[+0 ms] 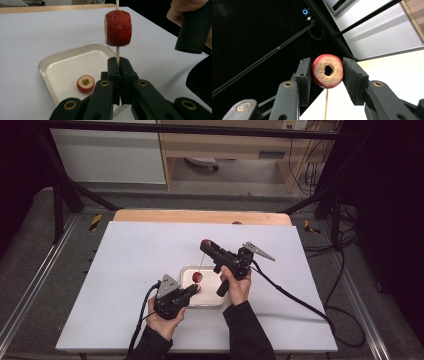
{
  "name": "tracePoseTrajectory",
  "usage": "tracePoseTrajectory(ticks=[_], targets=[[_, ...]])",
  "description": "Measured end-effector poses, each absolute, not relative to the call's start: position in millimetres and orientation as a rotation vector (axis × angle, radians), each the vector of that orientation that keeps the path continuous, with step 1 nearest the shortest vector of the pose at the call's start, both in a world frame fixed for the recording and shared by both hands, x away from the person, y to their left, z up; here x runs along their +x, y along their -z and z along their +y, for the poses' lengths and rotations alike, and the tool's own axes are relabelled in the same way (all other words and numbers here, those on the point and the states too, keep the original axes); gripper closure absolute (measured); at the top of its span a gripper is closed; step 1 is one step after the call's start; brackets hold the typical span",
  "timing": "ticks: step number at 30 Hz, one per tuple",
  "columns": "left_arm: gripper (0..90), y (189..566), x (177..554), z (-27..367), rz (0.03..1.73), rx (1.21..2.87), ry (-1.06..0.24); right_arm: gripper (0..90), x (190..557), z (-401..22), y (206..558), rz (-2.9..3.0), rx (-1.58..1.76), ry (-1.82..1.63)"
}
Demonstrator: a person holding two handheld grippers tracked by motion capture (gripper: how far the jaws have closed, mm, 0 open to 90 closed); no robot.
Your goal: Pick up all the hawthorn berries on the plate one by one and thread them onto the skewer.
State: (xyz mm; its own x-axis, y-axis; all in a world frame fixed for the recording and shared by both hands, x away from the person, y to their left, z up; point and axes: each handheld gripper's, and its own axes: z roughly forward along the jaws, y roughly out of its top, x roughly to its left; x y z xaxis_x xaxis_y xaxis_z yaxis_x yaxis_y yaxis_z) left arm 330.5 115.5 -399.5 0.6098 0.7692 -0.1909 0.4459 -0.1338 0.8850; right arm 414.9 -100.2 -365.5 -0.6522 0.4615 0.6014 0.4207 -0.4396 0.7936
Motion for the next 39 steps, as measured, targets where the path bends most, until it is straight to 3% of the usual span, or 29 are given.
tracePoseTrajectory(ticks=[15,33,39], targets=[[88.7,397,336,106,1.050,1.692,-0.321,60.4,410,-96,371,1.671,1.280,-2.302],[88.7,393,346,118,1.008,1.723,-0.366,59.6,399,-87,384,1.860,1.251,-2.204],[88.7,395,345,132,0.996,1.769,-0.389,34.9,400,-95,375,1.909,1.193,-2.079]])
